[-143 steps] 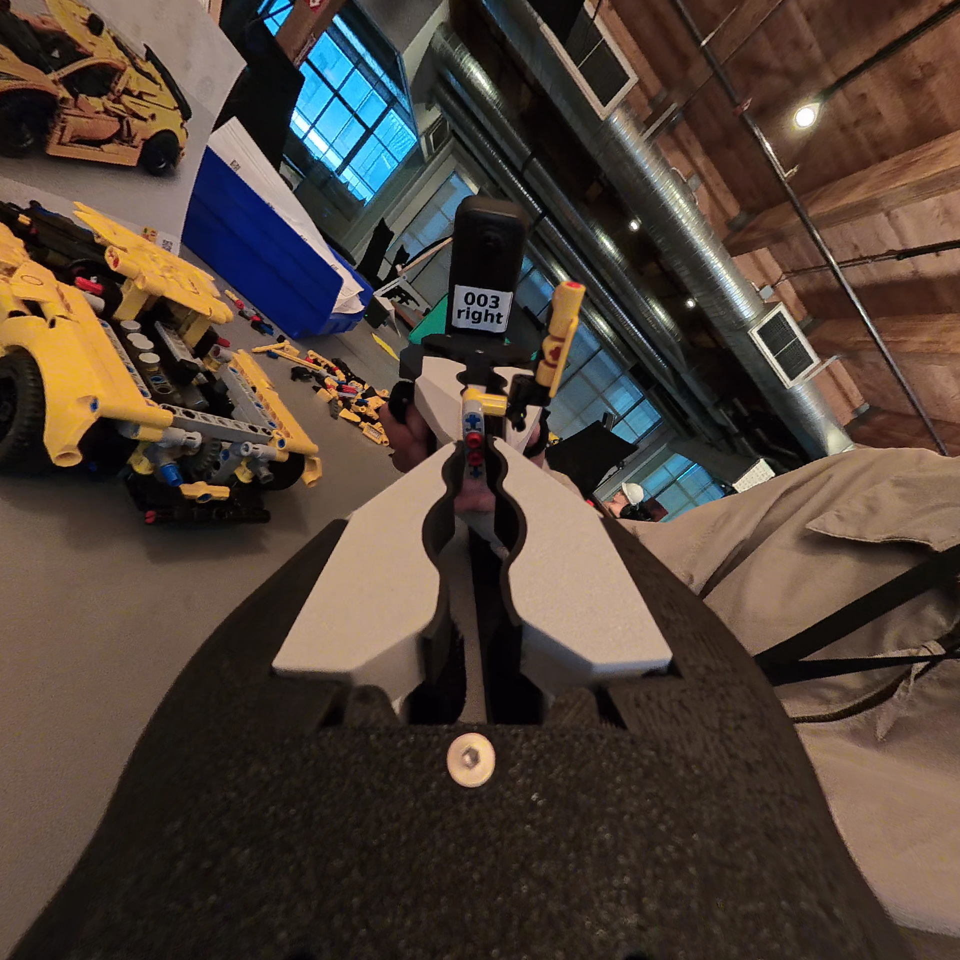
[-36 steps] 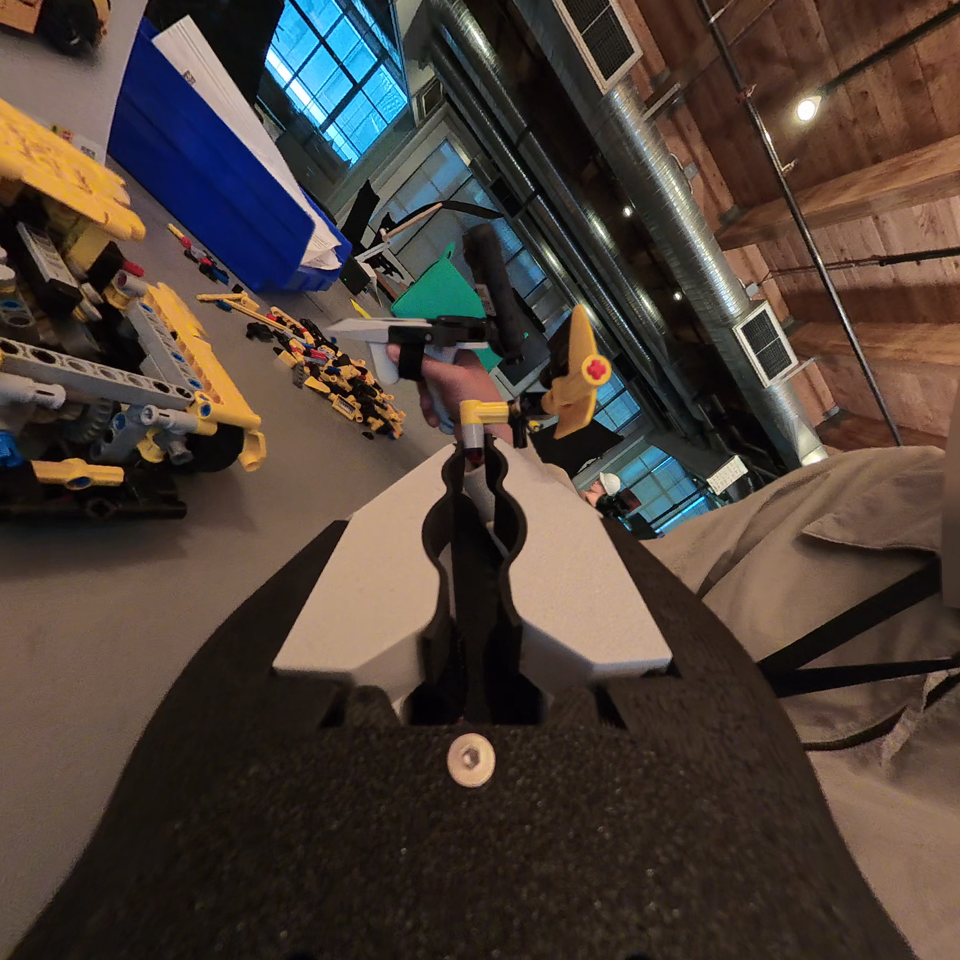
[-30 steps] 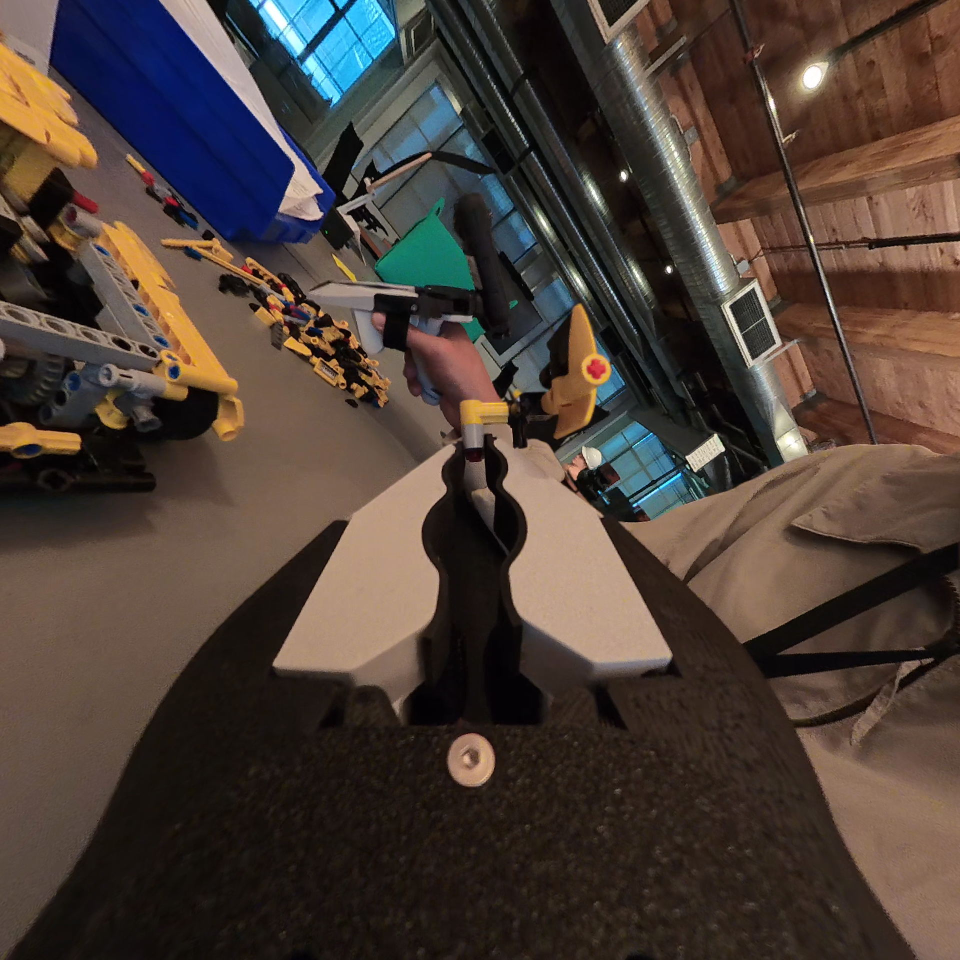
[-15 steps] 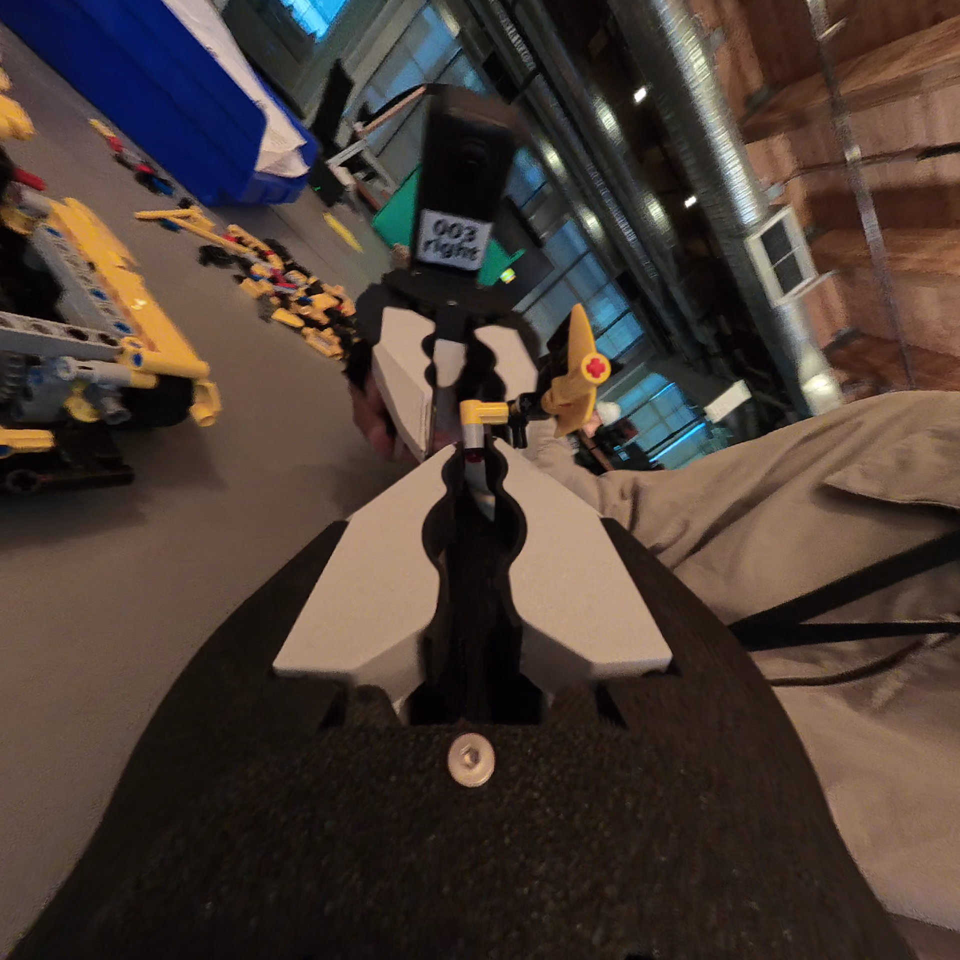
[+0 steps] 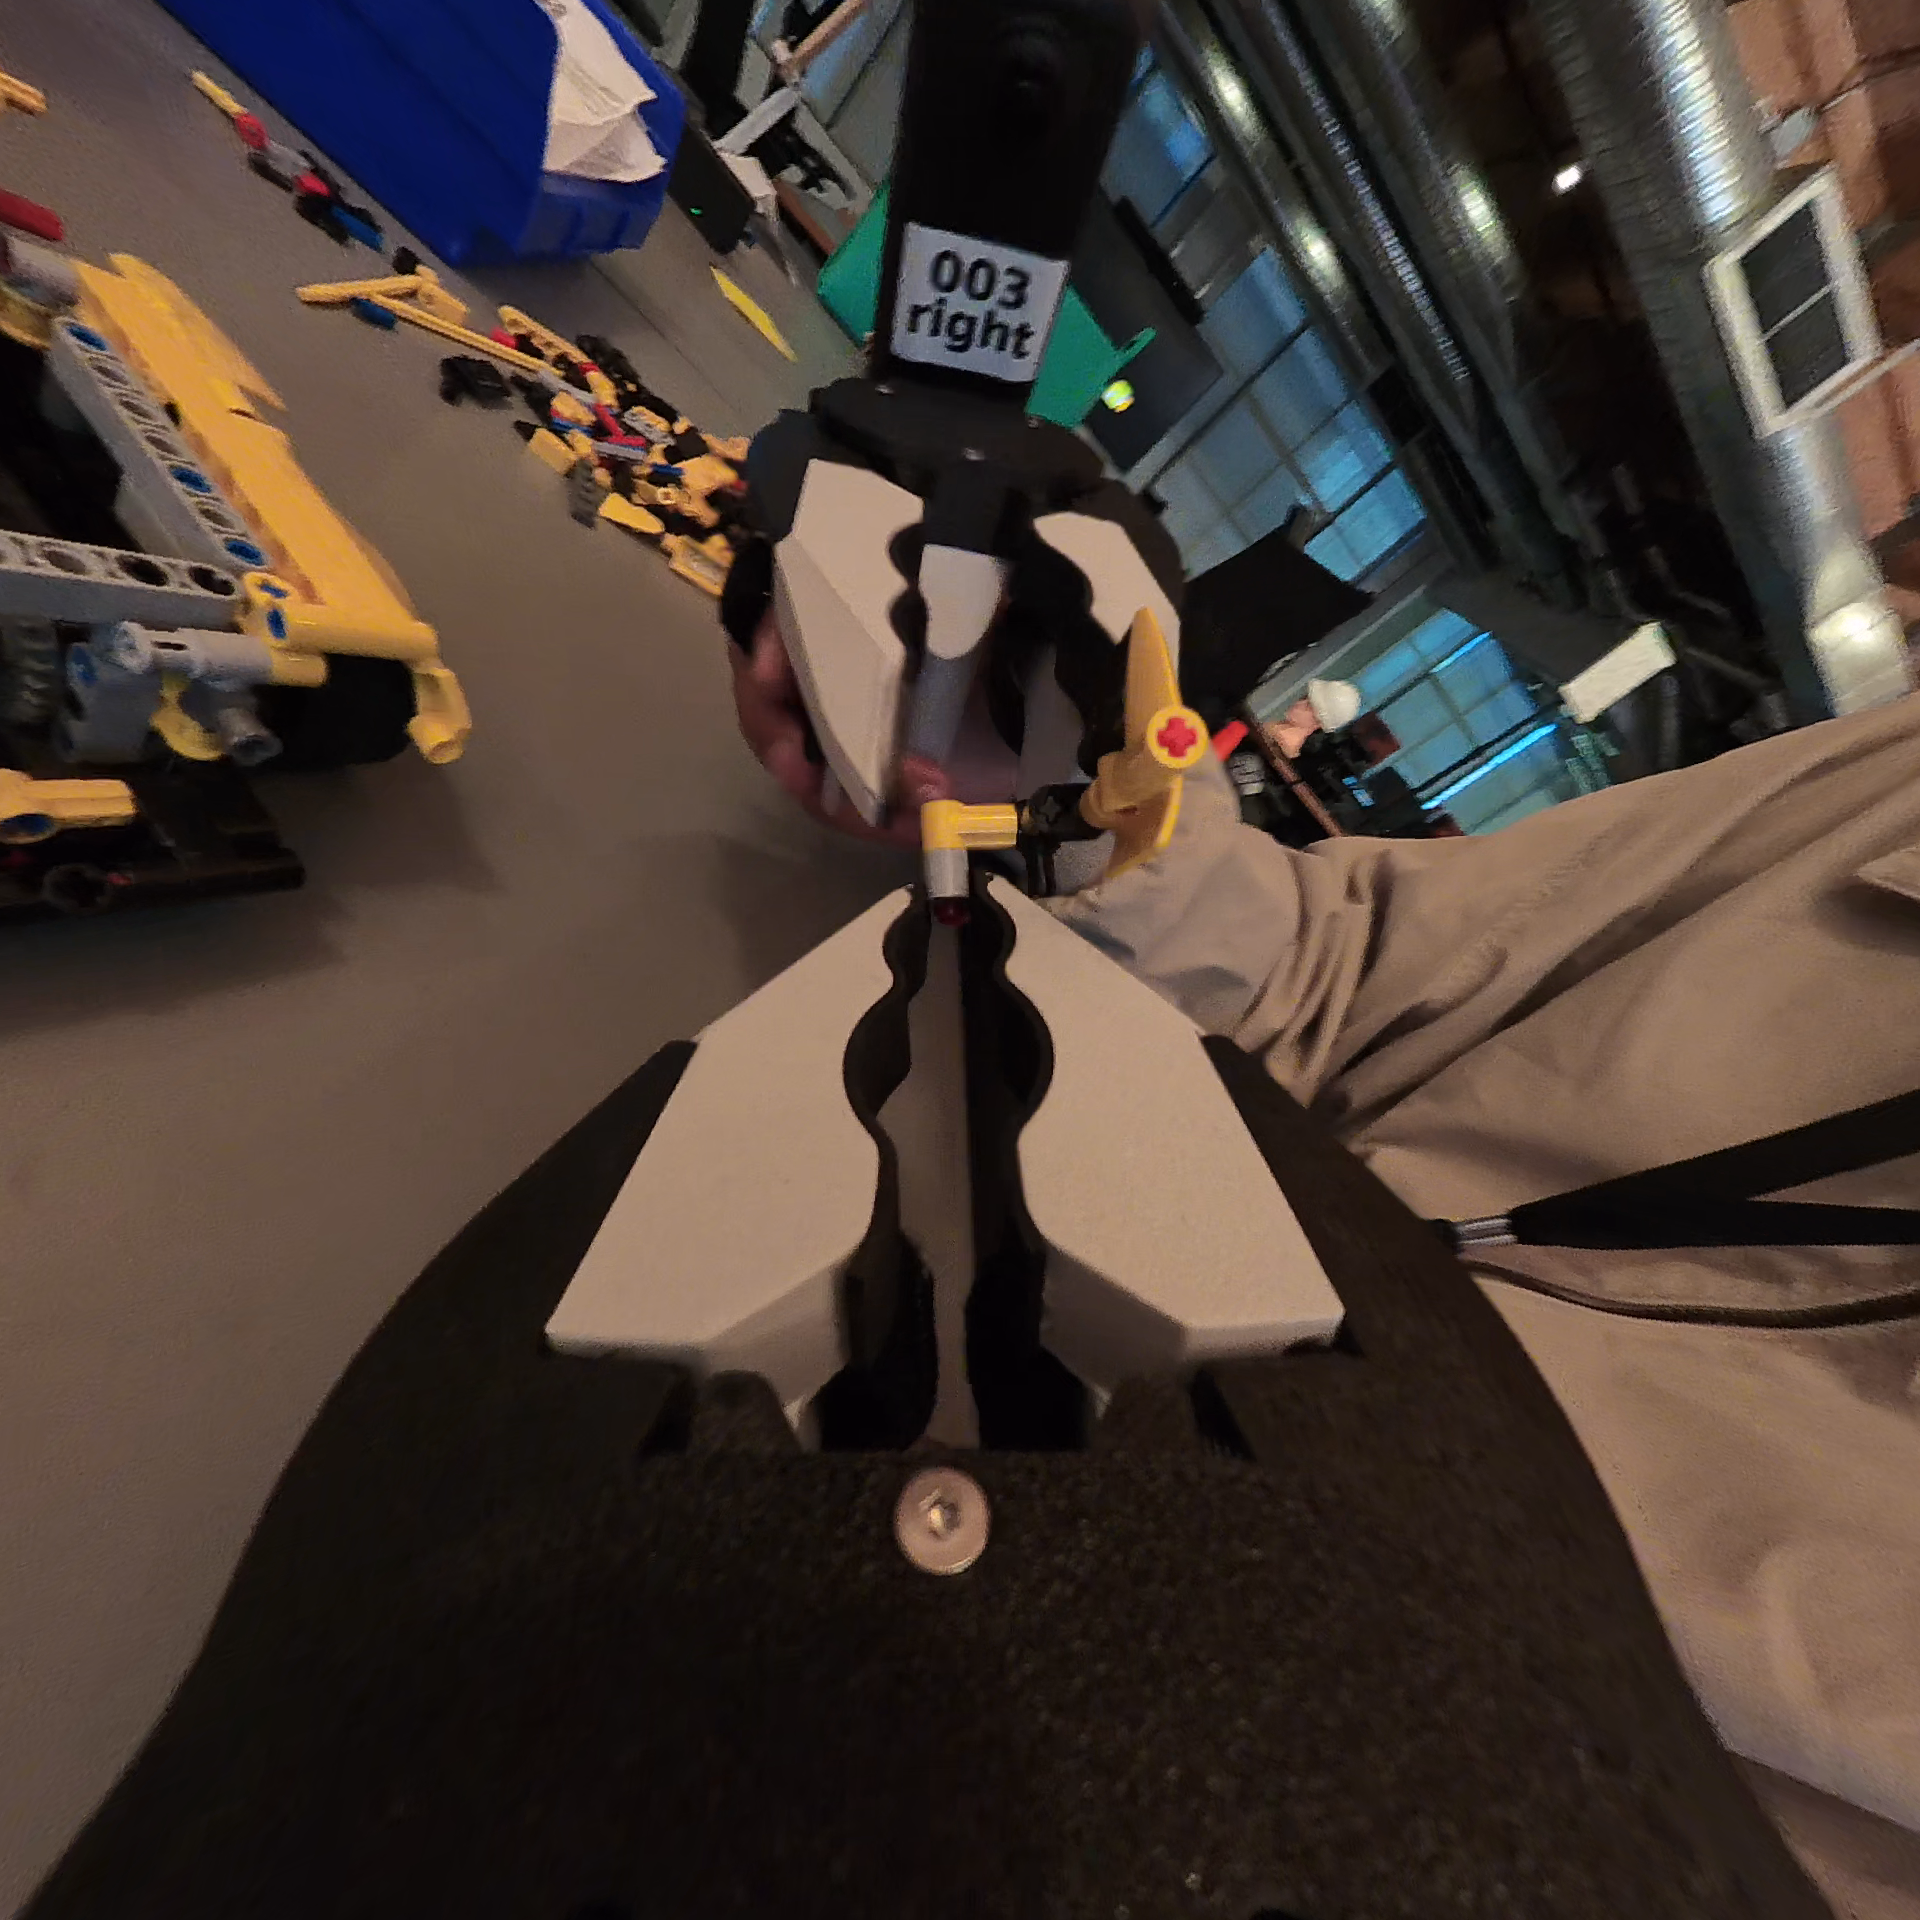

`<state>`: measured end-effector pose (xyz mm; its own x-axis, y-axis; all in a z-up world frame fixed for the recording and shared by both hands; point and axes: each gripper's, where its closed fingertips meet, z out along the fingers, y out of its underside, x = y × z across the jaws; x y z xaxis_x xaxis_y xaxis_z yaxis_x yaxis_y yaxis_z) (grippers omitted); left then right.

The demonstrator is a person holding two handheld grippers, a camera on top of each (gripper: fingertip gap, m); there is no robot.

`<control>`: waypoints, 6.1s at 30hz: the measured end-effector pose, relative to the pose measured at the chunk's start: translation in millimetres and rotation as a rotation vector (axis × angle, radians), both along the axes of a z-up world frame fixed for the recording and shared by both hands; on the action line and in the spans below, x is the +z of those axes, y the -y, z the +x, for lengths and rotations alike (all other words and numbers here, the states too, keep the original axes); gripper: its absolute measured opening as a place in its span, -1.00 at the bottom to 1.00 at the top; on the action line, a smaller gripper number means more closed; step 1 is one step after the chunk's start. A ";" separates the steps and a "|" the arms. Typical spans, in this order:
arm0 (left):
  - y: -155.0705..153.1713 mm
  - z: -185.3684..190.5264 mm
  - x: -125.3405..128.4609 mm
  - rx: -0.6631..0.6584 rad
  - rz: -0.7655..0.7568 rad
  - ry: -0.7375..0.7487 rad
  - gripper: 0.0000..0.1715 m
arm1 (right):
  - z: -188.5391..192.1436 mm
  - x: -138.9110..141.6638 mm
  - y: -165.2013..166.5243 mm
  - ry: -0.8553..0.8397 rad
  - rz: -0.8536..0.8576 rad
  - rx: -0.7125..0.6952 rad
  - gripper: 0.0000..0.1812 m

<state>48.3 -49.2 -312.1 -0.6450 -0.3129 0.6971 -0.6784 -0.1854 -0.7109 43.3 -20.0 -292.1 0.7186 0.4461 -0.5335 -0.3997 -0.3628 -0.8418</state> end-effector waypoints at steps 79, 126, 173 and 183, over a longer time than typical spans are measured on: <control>-36.0 24.7 52.5 0.281 -0.181 0.240 -0.72 | 19.3 25.1 -5.9 -0.261 0.138 -0.096 -0.94; -35.2 23.3 39.3 0.226 -0.088 0.216 -0.93 | 18.2 10.6 -13.1 -0.291 0.041 -0.138 -0.94; -40.1 23.0 32.1 0.227 -0.096 0.166 -0.94 | 23.2 17.2 -15.6 -0.172 0.103 -0.195 -0.72; -30.6 29.8 5.6 0.245 0.067 0.108 -0.93 | 28.1 6.0 -23.7 0.143 0.076 -0.325 -0.84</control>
